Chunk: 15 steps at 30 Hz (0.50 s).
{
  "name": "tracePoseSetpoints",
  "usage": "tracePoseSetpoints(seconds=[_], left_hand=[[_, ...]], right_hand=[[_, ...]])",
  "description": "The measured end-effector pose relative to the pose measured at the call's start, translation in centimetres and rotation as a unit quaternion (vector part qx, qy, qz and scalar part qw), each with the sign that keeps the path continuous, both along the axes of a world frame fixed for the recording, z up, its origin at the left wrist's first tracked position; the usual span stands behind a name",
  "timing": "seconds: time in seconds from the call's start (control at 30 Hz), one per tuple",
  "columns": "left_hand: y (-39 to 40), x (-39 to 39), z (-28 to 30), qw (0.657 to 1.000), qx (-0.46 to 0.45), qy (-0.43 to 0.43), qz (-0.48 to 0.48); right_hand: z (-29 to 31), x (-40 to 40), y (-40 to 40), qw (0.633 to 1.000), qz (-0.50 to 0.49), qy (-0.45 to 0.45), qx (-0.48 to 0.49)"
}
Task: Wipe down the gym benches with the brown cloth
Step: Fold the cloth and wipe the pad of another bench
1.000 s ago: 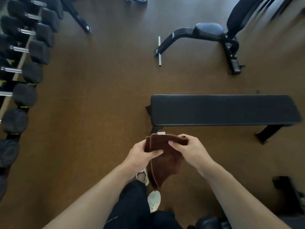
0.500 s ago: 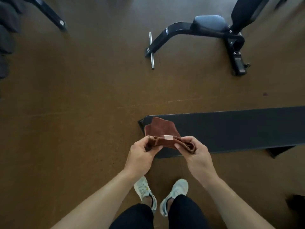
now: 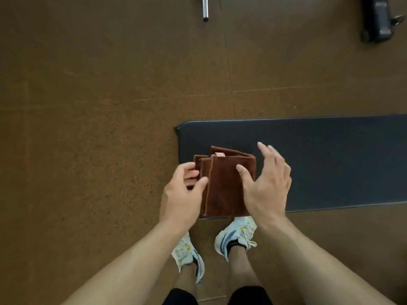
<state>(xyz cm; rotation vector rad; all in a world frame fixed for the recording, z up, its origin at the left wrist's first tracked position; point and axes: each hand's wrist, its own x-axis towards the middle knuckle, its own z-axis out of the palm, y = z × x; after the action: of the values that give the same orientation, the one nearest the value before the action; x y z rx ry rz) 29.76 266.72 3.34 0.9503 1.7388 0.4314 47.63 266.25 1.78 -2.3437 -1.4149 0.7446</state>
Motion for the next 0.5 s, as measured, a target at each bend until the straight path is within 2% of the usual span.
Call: tracePoseSetpoints(seconds=[0.07, 0.13, 0.2, 0.3, 0.37, 0.43, 0.5], left_hand=[[0.9, -0.7, -1.0, 0.999, 0.022, 0.038, 0.019], [1.3, -1.5, -2.2, 0.998, 0.021, 0.049, 0.035], [1.6, -2.4, -3.1, 0.997, 0.015, 0.050, 0.052], [2.0, -3.8, -3.6, 0.996, 0.012, 0.055, 0.071], [2.4, -4.5, -3.7, 0.995, 0.009, 0.063, 0.078], [2.9, -4.8, -3.8, 0.994, 0.006, 0.076, 0.072], [3.6, -4.9, -3.8, 0.995, 0.000, 0.074, 0.064]], right_hand=[[-2.1, -1.6, -0.6, 0.989, 0.130, -0.072, -0.016], [-4.5, -3.2, -1.8, 0.966, 0.228, -0.097, -0.074], [-6.4, -3.9, -2.1, 0.949, 0.272, -0.134, -0.083], [-7.0, -4.2, 2.3, 0.926, 0.342, -0.156, -0.036], [-7.3, -5.4, 7.6, 0.929, 0.341, -0.145, -0.010], [-7.6, -7.2, 11.5, 0.941, 0.302, -0.147, -0.022], [-7.8, -7.9, 11.0, 0.945, 0.290, -0.152, -0.010]])
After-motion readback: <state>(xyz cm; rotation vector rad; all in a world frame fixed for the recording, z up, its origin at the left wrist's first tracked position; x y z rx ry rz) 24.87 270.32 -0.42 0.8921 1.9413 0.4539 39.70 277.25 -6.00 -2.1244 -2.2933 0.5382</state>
